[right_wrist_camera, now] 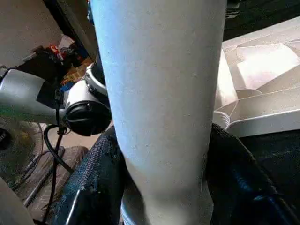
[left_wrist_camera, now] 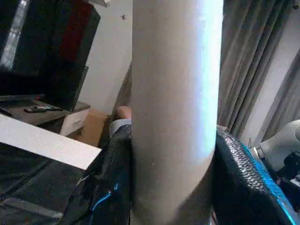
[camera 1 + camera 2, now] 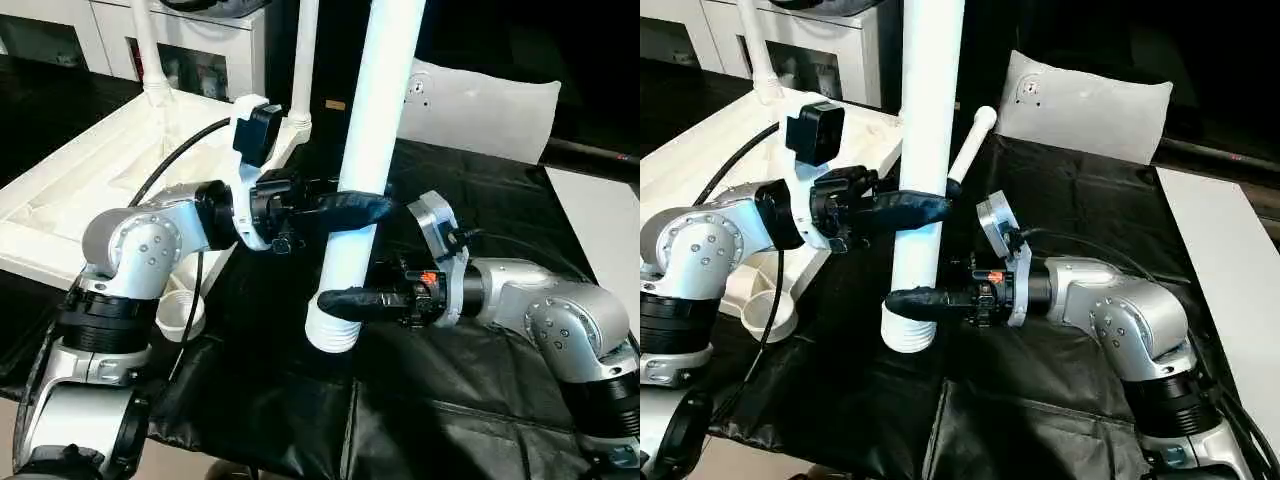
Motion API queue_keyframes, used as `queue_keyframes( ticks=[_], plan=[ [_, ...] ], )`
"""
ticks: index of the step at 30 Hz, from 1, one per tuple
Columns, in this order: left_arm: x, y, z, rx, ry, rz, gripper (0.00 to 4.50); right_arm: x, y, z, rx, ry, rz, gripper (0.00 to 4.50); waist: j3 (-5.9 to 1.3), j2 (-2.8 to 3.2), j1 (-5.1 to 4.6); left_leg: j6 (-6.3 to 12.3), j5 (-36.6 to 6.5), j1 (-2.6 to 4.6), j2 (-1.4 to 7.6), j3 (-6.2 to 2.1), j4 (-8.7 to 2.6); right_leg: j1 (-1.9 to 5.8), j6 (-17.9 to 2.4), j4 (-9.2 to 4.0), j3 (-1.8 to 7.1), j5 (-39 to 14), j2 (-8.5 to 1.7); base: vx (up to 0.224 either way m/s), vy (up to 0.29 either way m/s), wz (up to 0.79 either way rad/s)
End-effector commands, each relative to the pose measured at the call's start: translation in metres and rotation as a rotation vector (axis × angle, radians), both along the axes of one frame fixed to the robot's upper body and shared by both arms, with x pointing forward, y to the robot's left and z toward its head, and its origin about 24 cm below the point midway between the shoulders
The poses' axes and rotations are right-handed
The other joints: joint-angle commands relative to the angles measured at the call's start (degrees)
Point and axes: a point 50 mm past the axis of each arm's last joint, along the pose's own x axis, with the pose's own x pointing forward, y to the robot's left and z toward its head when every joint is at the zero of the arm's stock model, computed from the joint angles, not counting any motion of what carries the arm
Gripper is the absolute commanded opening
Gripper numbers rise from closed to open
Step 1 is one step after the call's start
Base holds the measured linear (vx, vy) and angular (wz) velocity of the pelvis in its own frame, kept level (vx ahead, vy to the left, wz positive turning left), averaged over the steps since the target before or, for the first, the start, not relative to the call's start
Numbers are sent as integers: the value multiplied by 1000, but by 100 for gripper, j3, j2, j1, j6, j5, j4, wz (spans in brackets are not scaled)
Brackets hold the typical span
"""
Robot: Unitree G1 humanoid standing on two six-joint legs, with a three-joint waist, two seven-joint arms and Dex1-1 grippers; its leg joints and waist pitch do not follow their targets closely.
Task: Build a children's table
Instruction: Pick table leg
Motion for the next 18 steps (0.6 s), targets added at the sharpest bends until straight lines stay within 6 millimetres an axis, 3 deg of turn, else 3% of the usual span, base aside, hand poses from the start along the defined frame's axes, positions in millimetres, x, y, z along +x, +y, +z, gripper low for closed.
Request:
queue_keyframes(
  ticks=[1, 6, 8, 11, 12, 13, 18],
  plan=[
    [-2, -8, 8, 0, -76, -18, 189, 0, 0, -4, 0, 25, -9, 204, -385, 15, 19, -48, -476, 114, 371, -85, -459, 252, -955, -426, 307, -1068, -683, 0, 0, 0],
    [0, -8, 9, -7, -79, 25, 189, 1, 0, -6, -11, 16, -32, 204, -384, 10, 22, -47, -487, 108, 370, -82, -457, 256, -954, -434, 308, -1092, -693, 0, 0, 0],
    [2, -8, 9, -9, -66, 43, 245, 3, -1, -7, -14, 11, -49, 204, -387, 10, 16, -43, -480, 111, 368, -82, -454, 252, -955, -428, 304, -1073, -683, 0, 0, 0],
    [6, -7, 11, -24, -75, 98, 265, 8, -3, -9, -34, -21, -105, 201, -391, 24, 11, -45, -468, 109, 372, -90, -452, 255, -1017, -428, 300, -991, -686, 0, 0, 0],
    [8, -7, 10, -16, -91, 130, 294, 11, -3, -10, -48, -39, -135, 199, -393, 18, 13, -54, -475, 107, 381, -89, -452, 253, -1016, -427, 301, -963, -689, 0, 0, 0],
    [11, -6, 9, 5, -113, 183, 303, 15, -4, -11, -63, -53, -178, 199, -391, 48, 16, -88, -504, 116, 379, -99, -460, 249, -989, -422, 300, -995, -686, 0, 0, 0],
    [12, -3, 11, -3, -120, 315, 306, 23, -4, -11, -68, -98, -282, 198, -398, 49, -2, -130, -543, 114, 384, -98, -457, 257, -1035, -413, 301, -884, -690, 0, 0, 0]
  ],
)
